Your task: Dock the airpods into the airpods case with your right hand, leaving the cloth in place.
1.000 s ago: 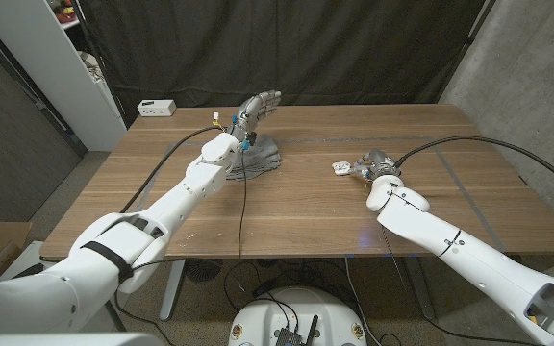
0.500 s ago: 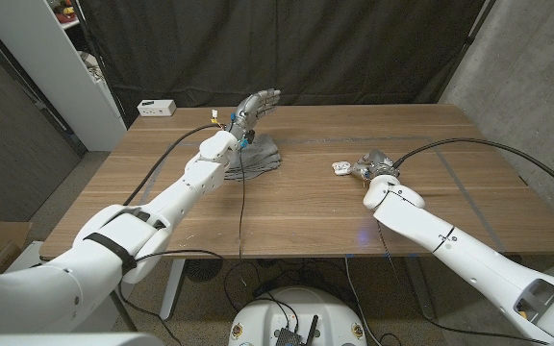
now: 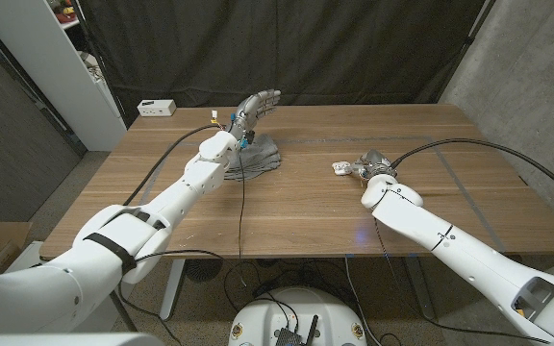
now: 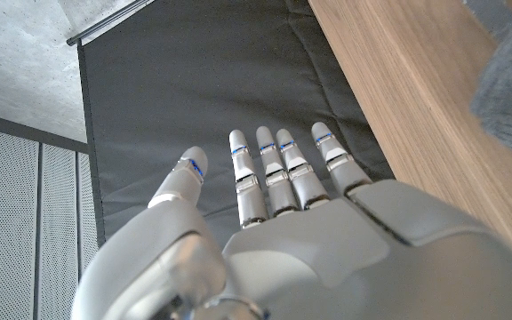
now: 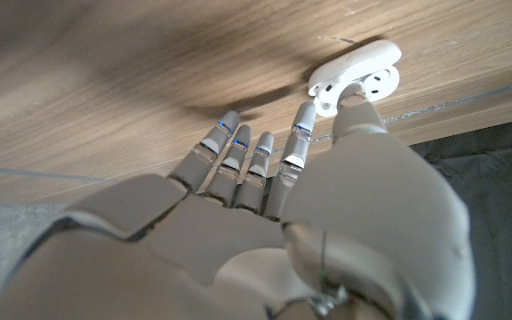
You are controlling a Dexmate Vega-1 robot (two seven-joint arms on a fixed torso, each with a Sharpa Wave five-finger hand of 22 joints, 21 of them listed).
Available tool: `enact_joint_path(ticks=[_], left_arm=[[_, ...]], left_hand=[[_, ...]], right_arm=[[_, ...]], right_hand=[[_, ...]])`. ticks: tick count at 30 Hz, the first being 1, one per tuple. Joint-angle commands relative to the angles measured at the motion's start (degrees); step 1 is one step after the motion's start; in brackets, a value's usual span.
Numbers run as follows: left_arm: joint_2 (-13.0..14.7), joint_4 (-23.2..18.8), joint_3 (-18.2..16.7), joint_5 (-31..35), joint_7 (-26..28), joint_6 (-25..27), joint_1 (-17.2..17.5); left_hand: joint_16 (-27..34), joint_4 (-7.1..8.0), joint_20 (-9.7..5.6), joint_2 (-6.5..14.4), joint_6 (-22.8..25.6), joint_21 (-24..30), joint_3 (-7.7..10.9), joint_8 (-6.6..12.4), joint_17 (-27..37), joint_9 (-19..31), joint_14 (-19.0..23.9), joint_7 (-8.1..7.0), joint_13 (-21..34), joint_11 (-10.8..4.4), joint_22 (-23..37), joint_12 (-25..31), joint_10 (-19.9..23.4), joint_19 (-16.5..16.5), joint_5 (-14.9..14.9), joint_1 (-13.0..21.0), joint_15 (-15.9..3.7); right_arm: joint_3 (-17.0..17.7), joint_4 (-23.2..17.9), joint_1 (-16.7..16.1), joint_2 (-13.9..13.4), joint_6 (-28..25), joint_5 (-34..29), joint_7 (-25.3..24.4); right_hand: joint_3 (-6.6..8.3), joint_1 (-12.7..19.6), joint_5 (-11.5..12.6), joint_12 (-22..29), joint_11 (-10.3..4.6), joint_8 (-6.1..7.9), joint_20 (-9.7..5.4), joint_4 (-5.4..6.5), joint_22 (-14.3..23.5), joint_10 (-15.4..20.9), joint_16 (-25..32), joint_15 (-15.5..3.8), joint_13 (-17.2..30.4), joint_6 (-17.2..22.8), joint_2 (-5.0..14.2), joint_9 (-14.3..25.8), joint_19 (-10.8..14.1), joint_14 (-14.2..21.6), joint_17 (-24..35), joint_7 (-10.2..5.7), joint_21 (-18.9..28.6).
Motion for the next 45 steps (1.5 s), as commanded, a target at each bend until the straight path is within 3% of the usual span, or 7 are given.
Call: enact_joint_path(ticks=[1, 4, 6, 17, 29, 45], left_arm=[[0.47, -1.17, -0.16, -0.23, 0.25, 0.73, 0.81], [0.60, -1.43, -0.21, -0.28, 0.30, 0.85, 0.98], [0.69, -1.56, -0.23, -0.33, 0.28, 0.95, 1.08], [1.38, -2.76, -0.40, -0.48, 0.58, 1.60, 1.79], [1.35, -2.04, -0.54, -0.76, -0.04, 1.19, 1.62], [0.84, 0.09, -0.57, -0.94, -1.12, 0.36, 0.64]], left_hand=[[0.03, 0.04, -0.02, -0.21, 0.45, 0.31, 0.10, -0.16, 0.00, 0.17, 0.21, 0.07, 0.34, 0.04, 0.09, 0.17, 0.20, -0.20, 0.40, -0.20, -0.36], [0.03, 0.03, 0.01, -0.22, 0.41, 0.30, 0.10, -0.18, 0.00, 0.18, 0.20, 0.10, 0.35, 0.06, 0.09, 0.18, 0.22, -0.26, 0.40, -0.21, -0.25], [0.04, 0.02, -0.02, -0.22, 0.44, 0.31, 0.11, -0.17, 0.00, 0.18, 0.21, 0.07, 0.36, 0.00, 0.09, 0.19, 0.27, -0.22, 0.40, -0.20, -0.28], [0.04, -0.03, -0.06, -0.28, 0.43, 0.30, 0.12, -0.19, 0.00, 0.18, 0.19, 0.13, 0.39, 0.07, 0.08, 0.18, 0.26, -0.29, 0.41, -0.18, -0.26], [0.07, -0.03, -0.03, -0.35, 0.49, 0.31, 0.10, -0.19, 0.00, 0.18, 0.25, 0.04, 0.43, -0.01, 0.08, 0.21, 0.36, -0.31, 0.40, -0.22, -0.29], [0.05, -0.03, 0.02, -0.35, 0.35, 0.31, 0.14, -0.26, 0.00, 0.18, 0.21, -0.09, 0.48, 0.06, 0.08, 0.18, 0.30, -0.35, 0.42, -0.21, -0.17]], right_arm=[[-0.90, 1.20, 0.98, 0.24, -1.12, 1.39, 0.18], [-0.91, 1.33, 0.96, 0.24, -1.10, 1.57, -0.10], [-0.89, 1.41, 0.88, 0.21, -0.94, 1.68, -0.27], [-0.48, 1.69, 0.10, 0.04, 1.08, 1.80, -1.64], [-0.51, 2.28, 0.50, -0.49, 2.72, 1.98, -1.11], [0.26, 2.02, 0.55, -0.90, 3.90, 2.41, -0.46]], right_hand=[[0.22, 0.63, 0.39, 0.41, -0.04, 0.34, 0.05, -0.57, 0.16, 0.68, 0.29, -4.14, 0.00, 0.65, 0.43, 0.25, 0.36, 0.80, 0.17, 0.08, 0.06], [0.42, 1.09, 0.43, 0.52, -0.18, 0.45, -0.08, -0.88, 0.16, 0.99, 0.31, -4.25, 0.00, 0.89, 0.52, 0.32, 0.47, 0.89, 0.13, 0.04, 0.09], [0.71, 1.69, 0.50, 0.54, -0.39, 0.60, -0.18, -1.28, 0.17, 1.14, 0.34, -4.40, -0.02, 1.20, 0.71, 0.46, 0.62, 1.08, 0.08, -1.33, 0.13], [1.21, 2.49, 0.54, 0.93, -0.76, 1.21, -0.61, -1.73, 0.19, 2.41, 0.93, -5.17, -0.07, 2.44, 1.43, 0.95, 1.54, 2.34, 0.14, -2.28, 0.42], [0.88, 1.33, 0.30, 1.05, -0.49, 1.32, -0.37, -1.21, 0.22, 2.99, 1.18, -5.05, -0.10, 2.47, 1.65, 1.42, 1.63, 2.68, 0.29, -1.23, 0.39], [1.18, 1.67, 0.18, 1.61, -2.55, 2.64, -0.44, -1.59, 0.29, 4.90, 1.83, -6.15, -0.09, 5.19, 2.39, 2.36, 2.01, 3.86, 0.36, -3.59, 0.46]])
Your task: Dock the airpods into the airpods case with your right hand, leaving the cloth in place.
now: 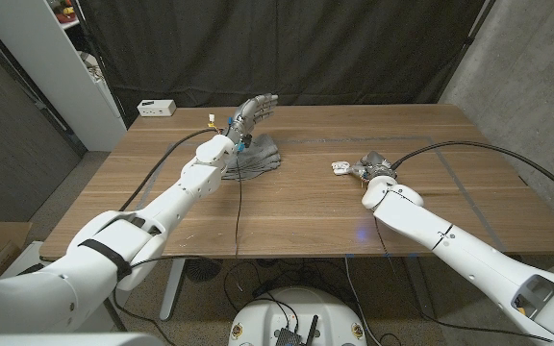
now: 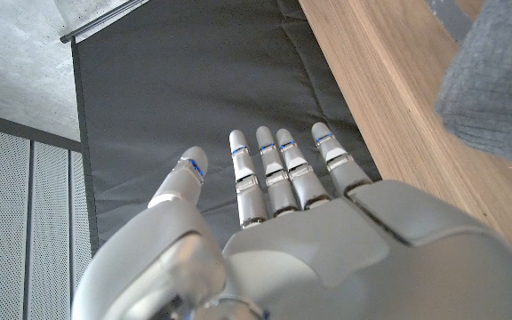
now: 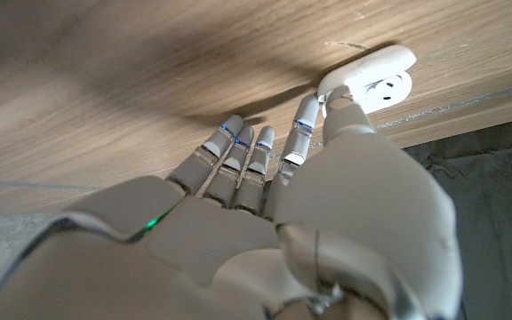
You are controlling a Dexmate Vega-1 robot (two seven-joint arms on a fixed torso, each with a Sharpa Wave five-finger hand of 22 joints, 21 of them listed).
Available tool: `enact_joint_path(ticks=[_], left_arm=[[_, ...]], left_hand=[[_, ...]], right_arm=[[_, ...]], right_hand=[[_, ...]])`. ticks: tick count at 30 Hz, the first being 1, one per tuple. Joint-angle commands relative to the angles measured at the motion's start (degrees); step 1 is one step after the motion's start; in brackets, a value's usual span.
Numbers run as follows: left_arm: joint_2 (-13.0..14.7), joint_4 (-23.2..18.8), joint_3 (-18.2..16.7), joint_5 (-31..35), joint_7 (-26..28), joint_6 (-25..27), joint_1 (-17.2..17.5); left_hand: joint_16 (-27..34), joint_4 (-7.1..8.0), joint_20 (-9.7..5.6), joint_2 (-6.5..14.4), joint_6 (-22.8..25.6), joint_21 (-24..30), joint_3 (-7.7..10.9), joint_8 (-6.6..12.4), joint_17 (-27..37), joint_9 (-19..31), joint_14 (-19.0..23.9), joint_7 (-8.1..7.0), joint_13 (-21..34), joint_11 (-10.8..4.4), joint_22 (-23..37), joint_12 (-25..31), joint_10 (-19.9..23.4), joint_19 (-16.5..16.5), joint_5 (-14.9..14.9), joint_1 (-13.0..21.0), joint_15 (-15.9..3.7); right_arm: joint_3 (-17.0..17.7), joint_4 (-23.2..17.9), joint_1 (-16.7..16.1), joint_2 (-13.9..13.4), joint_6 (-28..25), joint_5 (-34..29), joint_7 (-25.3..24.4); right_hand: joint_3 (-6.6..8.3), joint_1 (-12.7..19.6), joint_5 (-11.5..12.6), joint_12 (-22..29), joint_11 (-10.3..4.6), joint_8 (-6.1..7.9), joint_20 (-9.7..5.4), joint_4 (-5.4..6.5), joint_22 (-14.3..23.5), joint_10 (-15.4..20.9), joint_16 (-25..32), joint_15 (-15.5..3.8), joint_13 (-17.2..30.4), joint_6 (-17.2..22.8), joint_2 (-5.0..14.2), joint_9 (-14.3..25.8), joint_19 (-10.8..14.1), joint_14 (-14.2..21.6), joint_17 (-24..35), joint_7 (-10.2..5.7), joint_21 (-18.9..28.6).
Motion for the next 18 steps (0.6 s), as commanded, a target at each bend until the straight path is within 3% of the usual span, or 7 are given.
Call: enact_joint_path(ticks=[1, 9, 10, 14, 18], left_arm=[[-0.48, 1.84, -0.05, -0.27, -0.97, -0.72, -0.77], [-0.99, 3.57, -0.05, -0.38, -1.43, -1.17, -1.38], [-1.09, 3.87, -0.05, -0.40, -1.55, -1.29, -1.49], [-1.57, 5.31, -0.04, -0.46, -2.02, -1.78, -2.09], [-2.13, 7.07, 0.03, -0.52, -2.72, -2.35, -2.85]], left_hand=[[0.04, -0.04, 0.10, -0.35, 0.37, 0.32, 0.14, -0.25, 0.00, 0.18, 0.20, -0.09, 0.22, 0.08, 0.21, 0.17, 0.29, -0.24, 0.42, -0.22, -0.21], [0.05, -0.04, 0.10, -0.42, 0.37, 0.32, 0.12, -0.26, 0.00, 0.18, 0.21, -0.03, 0.24, -0.01, 0.20, 0.16, 0.27, -0.24, 0.41, -0.25, -0.17], [0.05, -0.04, 0.12, -0.43, 0.34, 0.32, 0.11, -0.27, 0.00, 0.18, 0.22, -0.01, 0.24, -0.01, 0.20, 0.16, 0.26, -0.24, 0.41, -0.26, -0.15], [0.04, -0.03, 0.11, -0.45, 0.40, 0.33, 0.10, -0.25, 0.01, 0.18, 0.17, -0.05, 0.26, -0.08, 0.21, 0.17, 0.31, -0.25, 0.41, -0.28, -0.17], [0.02, -0.03, 0.11, -0.46, 0.31, 0.33, 0.10, -0.28, 0.01, 0.18, 0.13, -0.03, 0.26, -0.02, 0.21, 0.17, 0.30, -0.26, 0.41, -0.30, -0.16]], right_arm=[[0.53, -0.52, 0.08, -0.62, 0.61, 0.43, 0.81], [1.39, -2.84, -0.69, -1.15, -0.99, 1.23, 1.02], [1.49, -3.11, -0.76, -1.05, -1.41, 1.27, 0.82], [1.59, -4.29, -0.66, -1.24, -2.74, 1.75, 1.21], [1.44, -4.80, -0.47, -1.26, -3.57, 1.92, 1.16]], right_hand=[[0.16, -0.02, 0.17, 0.32, -0.35, 0.91, -0.13, -0.12, 0.31, 0.66, 0.52, -5.96, 0.18, 0.88, 0.73, 0.41, 0.67, 0.59, 0.06, -0.65, 0.46], [0.02, -0.34, 0.09, 0.32, -0.19, 1.37, -0.14, -0.06, 0.32, 0.87, 0.52, -5.95, 0.16, 1.70, 0.70, 0.78, 0.78, 0.49, 0.06, -0.84, 0.49], [0.03, -0.37, 0.08, 0.24, -0.79, 1.42, -0.14, -0.07, 0.33, 0.76, 0.51, -5.92, 0.15, 1.74, 0.72, 0.88, 0.78, 0.48, 0.05, -0.88, 0.48], [-0.06, -0.75, 0.04, 0.12, -0.01, 1.44, -0.13, 0.07, 0.33, 0.58, 0.44, -5.93, 0.14, 1.58, 0.76, 1.10, 0.81, 0.35, 0.05, -0.91, 0.48], [-0.10, -0.88, 0.02, -0.03, -0.13, 1.31, -0.10, 0.05, 0.33, 0.32, 0.31, -5.82, 0.14, 1.08, 0.75, 1.33, 0.82, 0.04, 0.02, -1.23, 0.46]])
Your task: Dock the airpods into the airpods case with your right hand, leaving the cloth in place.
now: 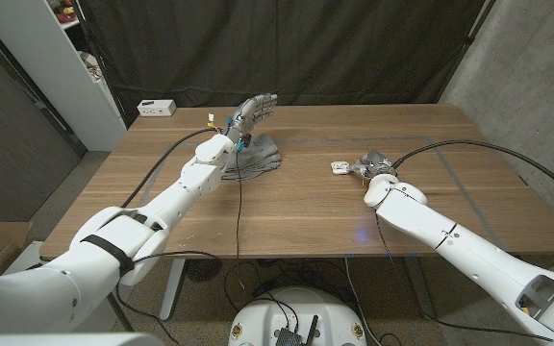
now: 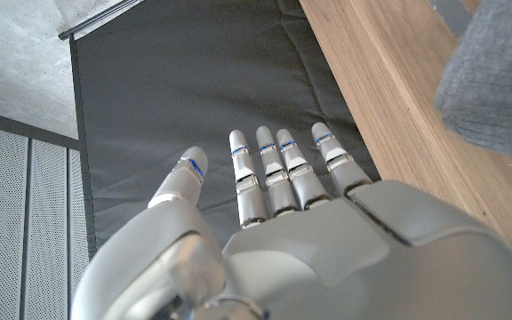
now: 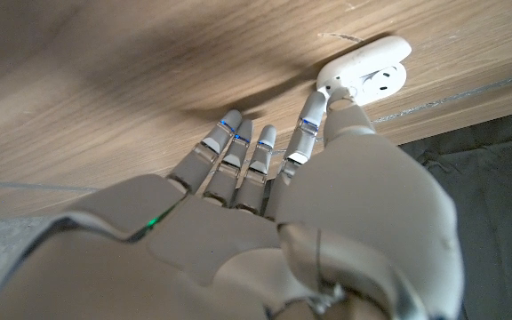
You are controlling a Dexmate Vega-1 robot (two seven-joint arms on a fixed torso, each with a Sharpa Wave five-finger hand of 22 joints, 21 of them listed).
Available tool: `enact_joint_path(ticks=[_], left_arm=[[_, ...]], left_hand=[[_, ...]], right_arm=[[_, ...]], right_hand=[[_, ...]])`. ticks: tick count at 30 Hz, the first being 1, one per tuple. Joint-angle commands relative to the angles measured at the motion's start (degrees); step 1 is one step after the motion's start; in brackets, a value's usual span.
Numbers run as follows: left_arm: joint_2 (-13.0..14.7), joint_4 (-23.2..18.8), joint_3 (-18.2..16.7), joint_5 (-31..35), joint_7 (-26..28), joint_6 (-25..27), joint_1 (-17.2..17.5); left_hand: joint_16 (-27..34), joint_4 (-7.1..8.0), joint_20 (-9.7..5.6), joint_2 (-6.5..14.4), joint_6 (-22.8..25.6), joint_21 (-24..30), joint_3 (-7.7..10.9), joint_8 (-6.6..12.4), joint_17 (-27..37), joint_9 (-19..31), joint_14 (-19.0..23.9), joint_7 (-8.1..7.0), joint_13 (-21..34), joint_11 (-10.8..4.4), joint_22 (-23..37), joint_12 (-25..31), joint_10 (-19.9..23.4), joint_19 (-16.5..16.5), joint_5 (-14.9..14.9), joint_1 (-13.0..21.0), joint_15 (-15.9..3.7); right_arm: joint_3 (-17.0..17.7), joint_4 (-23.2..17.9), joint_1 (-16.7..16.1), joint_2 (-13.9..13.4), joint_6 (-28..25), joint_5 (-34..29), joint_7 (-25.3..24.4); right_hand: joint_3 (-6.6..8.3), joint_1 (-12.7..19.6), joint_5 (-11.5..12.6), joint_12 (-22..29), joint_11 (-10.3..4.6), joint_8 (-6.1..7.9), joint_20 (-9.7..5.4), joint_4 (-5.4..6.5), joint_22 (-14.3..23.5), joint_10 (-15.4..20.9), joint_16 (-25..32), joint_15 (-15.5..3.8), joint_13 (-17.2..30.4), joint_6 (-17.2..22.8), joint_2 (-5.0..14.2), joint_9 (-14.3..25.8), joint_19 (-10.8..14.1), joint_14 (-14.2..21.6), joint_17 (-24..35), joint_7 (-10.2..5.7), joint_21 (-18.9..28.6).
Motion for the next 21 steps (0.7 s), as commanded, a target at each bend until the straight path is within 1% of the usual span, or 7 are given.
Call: enact_joint_path(ticks=[1, 7, 8, 11, 12, 17, 21], left_arm=[[-1.35, 4.27, 0.08, -0.22, -1.58, -1.44, -1.75], [-2.24, 7.16, 0.22, -0.23, -2.70, -2.19, -3.12], [-2.39, 7.64, 0.23, -0.23, -2.90, -2.41, -3.34], [-2.61, 8.51, 0.30, -0.13, -3.25, -2.72, -3.78], [-2.66, 8.67, 0.30, -0.16, -3.37, -2.71, -3.87], [-2.76, 9.20, 0.20, -0.23, -3.50, -2.80, -4.03], [-2.76, 9.51, 0.12, -0.26, -3.58, -2.93, -4.13]], left_hand=[[0.02, -0.03, 0.10, -0.46, 0.34, 0.33, 0.10, -0.27, 0.01, 0.18, 0.13, -0.06, 0.27, -0.03, 0.20, 0.16, 0.28, -0.25, 0.41, -0.30, -0.18], [0.02, -0.03, 0.13, -0.49, 0.32, 0.33, 0.09, -0.29, 0.01, 0.18, 0.10, -0.12, 0.29, 0.11, 0.20, 0.15, 0.27, -0.28, 0.41, -0.32, -0.22], [0.03, -0.03, 0.12, -0.49, 0.33, 0.33, 0.09, -0.28, 0.01, 0.18, 0.11, -0.13, 0.29, 0.11, 0.20, 0.15, 0.27, -0.28, 0.41, -0.32, -0.22], [0.03, -0.03, 0.16, -0.50, 0.32, 0.33, 0.09, -0.28, 0.01, 0.18, 0.11, -0.05, 0.30, 0.07, 0.20, 0.16, 0.29, -0.28, 0.41, -0.33, -0.16], [0.03, -0.03, 0.16, -0.51, 0.31, 0.33, 0.09, -0.29, 0.01, 0.18, 0.11, -0.07, 0.30, 0.04, 0.20, 0.16, 0.29, -0.28, 0.41, -0.33, -0.15], [0.04, 0.00, 0.20, -0.53, 0.29, 0.33, 0.07, -0.30, 0.02, 0.18, 0.12, -0.03, 0.32, 0.06, 0.20, 0.14, 0.27, -0.31, 0.40, -0.39, -0.13], [0.04, 0.01, 0.22, -0.52, 0.23, 0.32, 0.07, -0.32, 0.02, 0.18, 0.12, -0.02, 0.33, 0.06, 0.21, 0.11, 0.21, -0.34, 0.40, -0.40, -0.09]], right_arm=[[0.44, -2.57, -0.04, -0.31, -2.93, 0.98, 0.23], [0.19, -2.32, 0.56, 0.12, -4.55, 1.41, 0.10], [-0.14, -2.09, 0.97, 0.22, -5.00, 1.45, 0.31], [-1.27, -1.35, 1.88, 0.74, -5.68, 0.89, -0.06], [-1.48, -1.16, 2.09, 0.85, -5.64, 0.91, 0.04], [-2.00, -0.07, 2.75, 1.36, -4.83, 1.23, 0.42], [-2.38, 0.59, 3.21, 1.76, -4.60, 1.24, 0.40]], right_hand=[[-0.10, -0.38, 0.02, -0.06, 0.15, 0.21, 0.12, 0.04, 0.33, -0.09, 0.26, -5.92, 0.14, -0.24, 0.22, 0.32, 0.45, -0.05, -0.04, -0.32, 0.47], [-0.21, -0.81, -0.04, -0.11, 0.38, 0.30, 0.22, 0.21, 0.33, -0.13, 0.26, -5.78, 0.15, -0.14, 0.28, 0.51, 0.51, -0.10, 0.00, -0.46, 0.47], [-0.34, -1.04, -0.09, -0.21, 0.56, -0.14, 0.26, 0.20, 0.33, -0.36, 0.19, -5.49, 0.16, -1.06, 0.05, 0.46, 0.52, -0.12, -0.06, -0.26, 0.46], [-0.80, -2.20, -0.19, -0.88, 1.85, -1.76, 0.78, 0.41, 0.32, -1.96, -0.24, -4.75, 0.21, -4.18, -0.47, 0.15, 0.20, -0.95, -0.08, 0.85, 0.28], [-0.89, -2.44, -0.17, -0.96, 1.87, -2.15, 0.94, 0.41, 0.31, -2.18, -0.31, -4.53, 0.24, -4.81, -0.56, 0.00, 0.10, -1.16, -0.05, 1.92, 0.23], [-1.23, -3.15, -0.22, -1.06, 2.48, -2.76, 1.05, 0.49, 0.31, -2.50, -0.36, -4.20, 0.32, -5.65, -0.97, -0.32, -0.02, -1.33, -0.01, 3.72, 0.16], [-1.44, -3.49, -0.21, -1.06, 2.82, -3.00, 1.09, 0.49, 0.31, -2.53, -0.42, -4.14, 0.36, -5.91, -1.29, -0.50, -0.05, -1.43, -0.02, 4.37, 0.14]])
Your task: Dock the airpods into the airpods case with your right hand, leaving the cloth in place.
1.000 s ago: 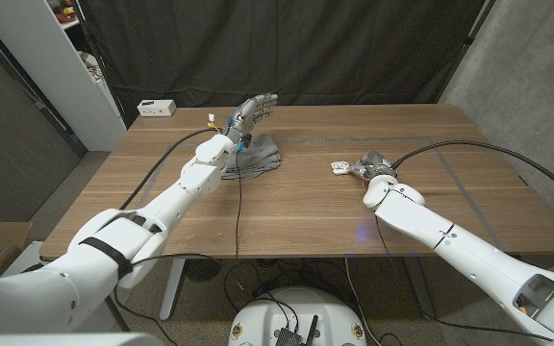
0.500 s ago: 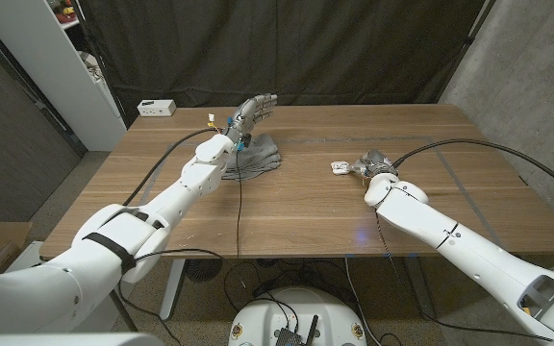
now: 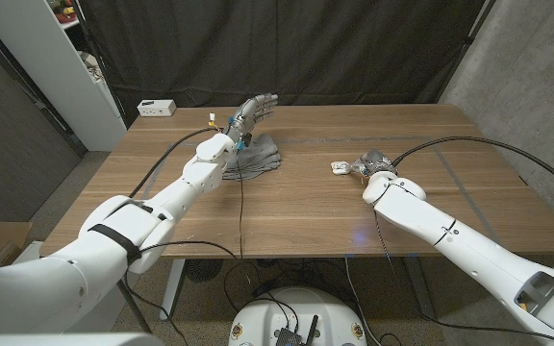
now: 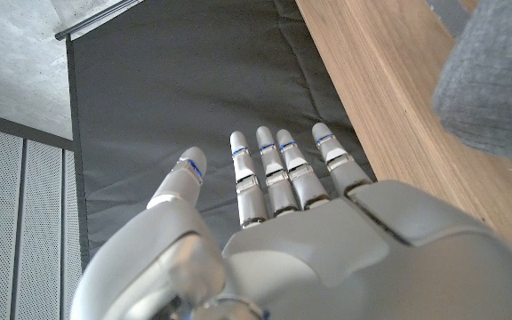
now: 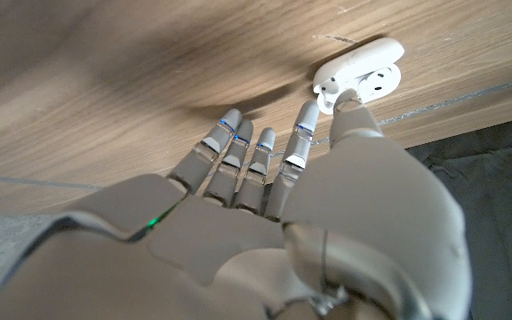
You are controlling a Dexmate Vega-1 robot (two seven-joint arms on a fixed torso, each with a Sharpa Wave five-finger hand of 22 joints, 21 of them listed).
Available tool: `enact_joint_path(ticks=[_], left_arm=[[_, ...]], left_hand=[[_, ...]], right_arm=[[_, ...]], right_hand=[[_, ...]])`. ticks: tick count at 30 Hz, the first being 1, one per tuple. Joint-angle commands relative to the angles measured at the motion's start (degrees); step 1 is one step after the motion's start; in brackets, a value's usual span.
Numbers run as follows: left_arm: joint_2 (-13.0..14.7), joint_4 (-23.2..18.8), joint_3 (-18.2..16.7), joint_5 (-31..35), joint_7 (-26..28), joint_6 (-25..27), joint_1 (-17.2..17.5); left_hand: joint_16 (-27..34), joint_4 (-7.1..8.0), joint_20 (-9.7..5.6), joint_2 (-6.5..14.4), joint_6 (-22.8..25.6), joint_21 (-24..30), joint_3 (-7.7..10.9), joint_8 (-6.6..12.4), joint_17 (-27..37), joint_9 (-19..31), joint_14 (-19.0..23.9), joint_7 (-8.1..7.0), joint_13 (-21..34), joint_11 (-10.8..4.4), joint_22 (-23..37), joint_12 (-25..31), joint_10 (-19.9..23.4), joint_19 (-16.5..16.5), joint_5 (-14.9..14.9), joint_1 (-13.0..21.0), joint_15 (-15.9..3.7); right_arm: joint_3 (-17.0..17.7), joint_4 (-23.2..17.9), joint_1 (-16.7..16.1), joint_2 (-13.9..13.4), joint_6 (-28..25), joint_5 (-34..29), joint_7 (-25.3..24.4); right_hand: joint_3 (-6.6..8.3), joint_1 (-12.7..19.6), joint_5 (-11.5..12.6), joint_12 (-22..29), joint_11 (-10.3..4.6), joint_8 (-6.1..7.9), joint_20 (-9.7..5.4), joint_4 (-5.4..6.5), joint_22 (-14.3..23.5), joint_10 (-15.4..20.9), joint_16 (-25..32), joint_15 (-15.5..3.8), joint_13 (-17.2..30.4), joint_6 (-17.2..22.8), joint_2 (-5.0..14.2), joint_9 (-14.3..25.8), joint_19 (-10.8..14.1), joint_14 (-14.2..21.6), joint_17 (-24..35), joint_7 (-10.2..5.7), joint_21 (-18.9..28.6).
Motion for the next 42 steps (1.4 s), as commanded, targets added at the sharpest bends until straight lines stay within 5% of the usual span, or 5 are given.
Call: enact_joint_path(ticks=[1, 9, 17, 34, 42], left_arm=[[-0.56, 2.29, -0.08, -0.13, -0.81, -0.69, -0.97], [-0.84, 3.78, -0.04, -0.05, -1.22, -0.81, -1.74], [-1.19, 5.06, 0.00, -0.03, -1.60, -0.91, -2.33], [-2.64, 9.73, -0.15, -0.19, -3.44, -3.06, -4.30], [-3.86, 14.21, -0.28, -0.30, -5.15, -4.59, -6.32]], left_hand=[[0.05, 0.02, -0.08, -0.20, 0.24, 0.32, 0.07, 0.09, 0.02, 0.18, 0.14, -0.03, 0.34, 0.09, 0.20, 0.11, 0.21, -0.03, 0.40, -0.10, -0.05], [0.05, 0.02, -0.07, -0.19, 0.27, 0.35, 0.09, 0.11, 0.02, 0.18, 0.14, 0.04, 0.36, 0.08, 0.20, 0.14, 0.28, 0.00, 0.41, -0.11, -0.12], [0.06, 0.02, -0.08, -0.21, 0.35, 0.35, 0.09, 0.14, 0.02, 0.18, 0.15, -0.04, 0.38, 0.17, 0.20, 0.11, 0.23, -0.01, 0.42, -0.13, -0.14], [0.06, 0.02, -0.11, -0.20, 0.30, 0.36, 0.11, 0.11, 0.02, 0.18, 0.15, -0.05, 0.41, 0.10, 0.20, 0.11, 0.25, -0.02, 0.42, -0.16, -0.13], [0.05, 0.04, -0.10, -0.26, 0.29, 0.37, 0.08, 0.11, 0.02, 0.17, 0.12, 0.00, 0.43, 0.14, 0.20, 0.11, 0.26, -0.01, 0.41, -0.23, -0.06]], right_arm=[[-1.50, 1.88, 1.73, 1.16, -0.13, 0.24, 0.31], [-2.06, 3.43, 2.39, 2.00, -0.01, 0.25, 0.12], [-2.17, 4.03, 2.16, 2.37, 0.44, -0.12, -0.89], [-2.15, -1.06, 2.51, -0.82, -1.81, -0.20, 1.32], [-3.98, -2.66, 5.51, -1.50, -5.99, 0.42, 4.54]], right_hand=[[-0.49, -0.58, -0.21, -0.16, 0.36, -0.36, 0.47, 0.02, 0.31, -0.04, -0.11, -3.97, 0.21, -0.01, -0.31, -0.09, -0.04, -0.23, 0.07, 0.94, 0.13], [-0.20, -0.04, -0.01, 0.13, 0.47, -0.20, 0.58, -0.41, 0.31, 0.65, -0.08, -3.83, 0.27, 0.87, -0.14, -0.36, 0.03, -0.14, 0.06, 0.70, 0.15], [2.43, 6.14, 0.61, 0.99, -0.64, 1.49, -0.65, -2.70, 0.33, 3.14, 0.49, -5.54, 0.35, 5.17, 1.24, 0.08, 1.99, 1.92, -0.32, -0.68, 0.81], [2.69, 6.25, 0.19, 1.62, -1.59, 2.22, -1.36, -1.36, 0.40, 5.19, 1.67, -5.88, 0.37, 7.15, 2.86, 0.49, 2.91, 3.43, 0.26, -0.10, 1.08], [2.20, 4.97, -0.08, 1.53, -1.59, 1.98, -1.13, -0.60, 0.41, 5.24, 1.90, -5.84, 0.30, 7.14, 3.03, 0.31, 2.62, 3.47, 0.51, -0.16, 0.94]])
